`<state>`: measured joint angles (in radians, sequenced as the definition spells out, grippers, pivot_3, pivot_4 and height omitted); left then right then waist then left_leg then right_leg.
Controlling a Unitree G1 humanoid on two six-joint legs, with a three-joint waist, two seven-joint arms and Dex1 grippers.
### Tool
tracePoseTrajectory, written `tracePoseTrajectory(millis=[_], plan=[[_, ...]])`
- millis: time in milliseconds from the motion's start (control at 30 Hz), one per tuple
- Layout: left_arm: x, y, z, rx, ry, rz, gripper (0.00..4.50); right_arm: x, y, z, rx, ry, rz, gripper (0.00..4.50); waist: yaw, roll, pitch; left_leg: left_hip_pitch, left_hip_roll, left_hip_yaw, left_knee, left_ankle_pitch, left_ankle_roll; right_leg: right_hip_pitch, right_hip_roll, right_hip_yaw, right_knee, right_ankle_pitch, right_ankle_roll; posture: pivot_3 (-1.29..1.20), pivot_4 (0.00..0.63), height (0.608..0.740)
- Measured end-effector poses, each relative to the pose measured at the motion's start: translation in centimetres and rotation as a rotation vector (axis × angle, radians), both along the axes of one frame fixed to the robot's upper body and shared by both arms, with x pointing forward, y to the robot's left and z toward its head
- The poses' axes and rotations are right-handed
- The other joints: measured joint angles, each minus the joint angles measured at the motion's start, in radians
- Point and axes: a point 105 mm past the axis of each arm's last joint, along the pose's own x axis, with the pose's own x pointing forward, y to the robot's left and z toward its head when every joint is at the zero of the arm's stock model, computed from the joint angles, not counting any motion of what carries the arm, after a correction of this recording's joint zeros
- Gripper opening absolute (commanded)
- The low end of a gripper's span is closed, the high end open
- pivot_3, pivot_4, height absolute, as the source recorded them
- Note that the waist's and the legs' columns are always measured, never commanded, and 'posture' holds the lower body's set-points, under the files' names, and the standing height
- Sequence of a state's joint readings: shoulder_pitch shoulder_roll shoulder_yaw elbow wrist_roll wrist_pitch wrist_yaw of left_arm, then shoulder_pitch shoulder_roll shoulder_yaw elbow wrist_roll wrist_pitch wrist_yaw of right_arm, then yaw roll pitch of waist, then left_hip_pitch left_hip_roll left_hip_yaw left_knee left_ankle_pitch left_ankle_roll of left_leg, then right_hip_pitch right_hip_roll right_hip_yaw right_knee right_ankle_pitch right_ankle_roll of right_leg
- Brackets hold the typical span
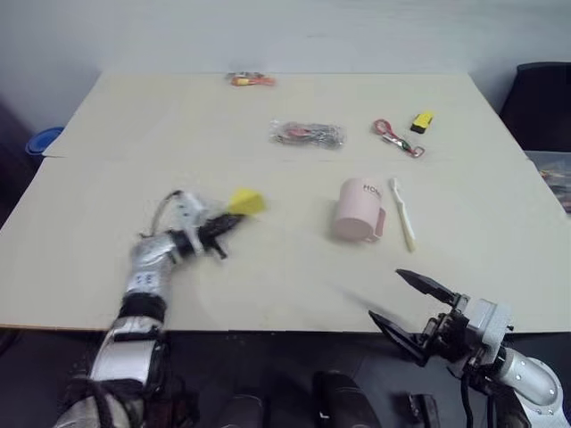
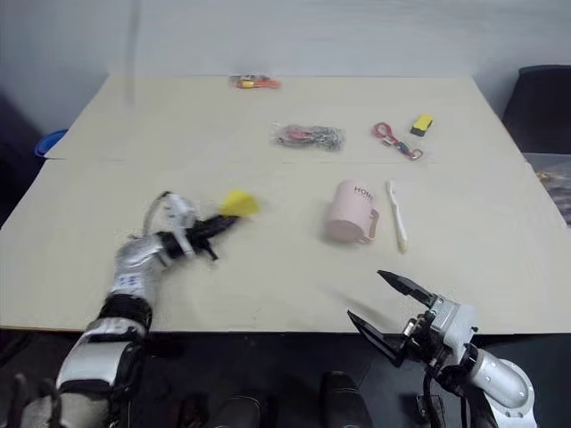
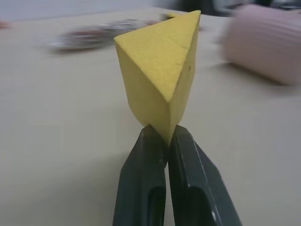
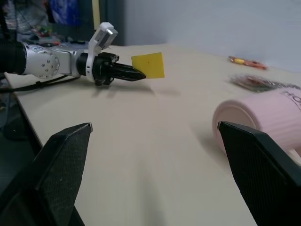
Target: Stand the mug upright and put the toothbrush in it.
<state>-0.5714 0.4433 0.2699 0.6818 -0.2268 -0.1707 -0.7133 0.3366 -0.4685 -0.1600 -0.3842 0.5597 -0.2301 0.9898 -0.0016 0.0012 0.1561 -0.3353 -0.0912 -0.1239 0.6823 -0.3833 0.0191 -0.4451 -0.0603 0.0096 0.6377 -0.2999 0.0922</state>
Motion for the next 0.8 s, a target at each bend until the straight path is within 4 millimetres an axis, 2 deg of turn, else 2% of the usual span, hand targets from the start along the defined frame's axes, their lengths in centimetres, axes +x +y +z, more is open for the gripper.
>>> tracePoseTrajectory(millis=[33,100,200,233,300,400,500,600,733,800], plan=[[-0.6,3.3,0.8,-0.003,-0.012,0.161,0.01,0.2,0.5,0.2,-0.004,-0.014,0.031,4.5,0.002,0.0,0.0,0.0,-0.001,-0.001,0.0,0.0,0.0,0.0,0.0,-0.001,0.0,0.0,0.0,0.0,0.15,0.74],[-3.1,8.6,0.7,-0.006,0.015,0.418,0.01,0.6,1.5,1.0,-0.007,-0.049,0.091,4.5,-0.002,0.0,0.0,0.002,-0.001,-0.002,0.0,-0.002,0.001,-0.001,0.0,0.0,0.005,0.0,0.0,0.0,0.15,0.74],[-7.0,13.3,-1.0,-0.027,0.113,0.661,0.01,1.3,2.6,1.8,-0.002,-0.086,0.142,4.5,0.008,0.0,-0.001,0.001,-0.002,-0.003,0.002,-0.003,0.002,0.0,-0.001,-0.001,0.004,0.0,0.0,0.0,0.15,0.74],[-8.0,14.3,-1.7,-0.035,0.152,0.717,0.28,1.5,2.8,1.9,-0.002,-0.092,0.15,4.5,0.025,-0.001,-0.001,0.001,-0.003,-0.003,0.003,-0.003,0.002,0.0,-0.001,-0.001,0.002,0.0,0.0,0.0,0.15,0.74],[-9.3,15.2,-1.9,-0.059,0.178,0.776,0.78,1.8,2.9,1.8,0.0,-0.084,0.161,4.5,0.047,-0.003,-0.002,0.001,-0.003,-0.004,0.004,-0.003,0.002,0.002,-0.002,-0.002,-0.001,0.0,-0.001,0.0,0.15,0.74],[-9.9,14.9,-1.0,-0.071,0.172,0.784,1.63,2.1,3.0,1.3,0.0,-0.058,0.174,4.5,0.069,-0.005,-0.004,0.001,-0.004,-0.004,0.005,-0.004,0.004,0.002,-0.002,-0.002,-0.001,0.0,-0.001,0.0,0.15,0.74],[-10.1,14.6,-0.3,-0.059,0.157,0.765,2.46,2.2,2.7,0.7,-0.026,-0.016,0.183,4.5,0.067,-0.005,-0.004,0.001,-0.003,-0.003,0.005,-0.005,0.003,0.002,-0.002,-0.001,-0.001,0.0,-0.001,0.0,0.15,0.74],[-11.3,15.0,0.0,0.027,0.159,0.719,3.27,2.1,1.5,0.5,-0.061,0.006,0.169,4.5,0.053,-0.005,-0.004,0.001,-0.002,-0.003,0.003,-0.005,0.002,0.001,-0.001,-0.002,-0.001,0.0,-0.002,0.0,0.15,0.74],[-13.6,14.6,-0.2,0.121,0.191,0.532,3.27,1.6,-1.3,0.3,-0.078,0.039,0.078,4.5,0.04,-0.005,-0.004,0.002,-0.001,-0.002,0.002,-0.005,0.002,0.001,0.0,-0.002,-0.002,-0.001,-0.002,0.0,0.15,0.74],[-14.9,13.8,-0.8,0.2,0.222,0.405,3.63,0.8,-3.0,-0.4,-0.089,0.079,0.029,4.5,0.039,-0.004,-0.003,0.002,-0.001,-0.002,0.001,-0.005,0.002,0.002,-0.001,-0.002,-0.003,-0.001,-0.003,0.0,0.15,0.74]])
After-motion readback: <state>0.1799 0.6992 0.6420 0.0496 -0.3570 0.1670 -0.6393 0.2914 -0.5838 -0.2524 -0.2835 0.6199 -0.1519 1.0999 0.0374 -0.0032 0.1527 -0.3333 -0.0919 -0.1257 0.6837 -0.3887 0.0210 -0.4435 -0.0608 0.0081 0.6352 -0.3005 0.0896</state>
